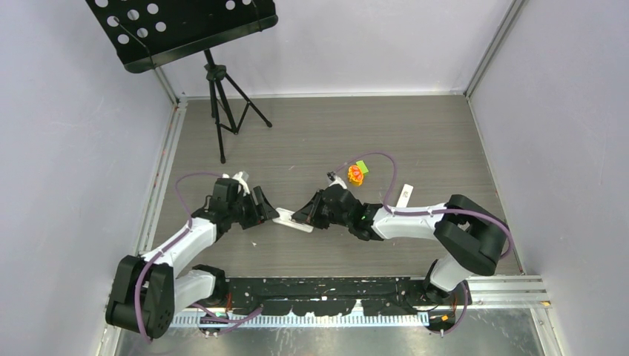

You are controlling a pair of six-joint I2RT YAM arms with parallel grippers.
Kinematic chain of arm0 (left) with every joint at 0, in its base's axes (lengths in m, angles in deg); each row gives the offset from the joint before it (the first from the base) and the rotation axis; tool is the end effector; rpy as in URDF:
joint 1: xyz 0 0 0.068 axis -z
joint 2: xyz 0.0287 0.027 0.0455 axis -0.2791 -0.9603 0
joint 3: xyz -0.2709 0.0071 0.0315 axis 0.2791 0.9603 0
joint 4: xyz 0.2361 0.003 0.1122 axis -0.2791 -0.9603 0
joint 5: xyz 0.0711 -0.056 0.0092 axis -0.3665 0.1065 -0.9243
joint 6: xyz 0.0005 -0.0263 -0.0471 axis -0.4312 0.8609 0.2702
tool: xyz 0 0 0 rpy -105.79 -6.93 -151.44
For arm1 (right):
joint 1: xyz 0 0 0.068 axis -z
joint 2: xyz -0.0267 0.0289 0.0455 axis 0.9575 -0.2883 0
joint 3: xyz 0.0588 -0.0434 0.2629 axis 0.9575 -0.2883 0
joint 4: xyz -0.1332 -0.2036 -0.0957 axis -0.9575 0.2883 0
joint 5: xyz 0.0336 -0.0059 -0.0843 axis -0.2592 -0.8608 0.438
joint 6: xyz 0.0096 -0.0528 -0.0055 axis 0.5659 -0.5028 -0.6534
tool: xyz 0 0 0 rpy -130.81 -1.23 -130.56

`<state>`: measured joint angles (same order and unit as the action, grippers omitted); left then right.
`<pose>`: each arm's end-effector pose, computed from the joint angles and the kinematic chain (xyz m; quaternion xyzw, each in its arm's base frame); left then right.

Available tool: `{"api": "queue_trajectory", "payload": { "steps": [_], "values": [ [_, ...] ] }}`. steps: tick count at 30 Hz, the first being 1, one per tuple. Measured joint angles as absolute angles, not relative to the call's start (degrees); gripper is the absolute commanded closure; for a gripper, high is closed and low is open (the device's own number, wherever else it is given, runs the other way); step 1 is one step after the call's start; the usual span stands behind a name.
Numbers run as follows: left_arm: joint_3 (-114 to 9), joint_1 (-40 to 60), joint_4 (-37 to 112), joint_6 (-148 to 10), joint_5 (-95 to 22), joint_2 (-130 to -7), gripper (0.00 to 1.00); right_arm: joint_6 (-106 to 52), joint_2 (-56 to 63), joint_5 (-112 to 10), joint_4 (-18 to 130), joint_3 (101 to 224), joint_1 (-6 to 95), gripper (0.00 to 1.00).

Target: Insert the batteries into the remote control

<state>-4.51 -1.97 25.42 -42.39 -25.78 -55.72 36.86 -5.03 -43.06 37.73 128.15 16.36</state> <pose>0.1901 -0.0603 0.1617 -0.1360 0.9131 -0.2956 0.2458 0.1752 0.2684 0.1786 0.1050 0.8622 0.4433 0.2215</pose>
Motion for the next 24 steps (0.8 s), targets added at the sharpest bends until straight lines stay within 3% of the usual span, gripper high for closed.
{"api": "queue_trajectory", "payload": {
  "steps": [24],
  "values": [
    [-4.16,-1.97,27.19,-43.84,-26.26,-59.26,0.43,36.80,-9.60,-46.62,31.09,128.18,17.45,1.00]
  ]
}}
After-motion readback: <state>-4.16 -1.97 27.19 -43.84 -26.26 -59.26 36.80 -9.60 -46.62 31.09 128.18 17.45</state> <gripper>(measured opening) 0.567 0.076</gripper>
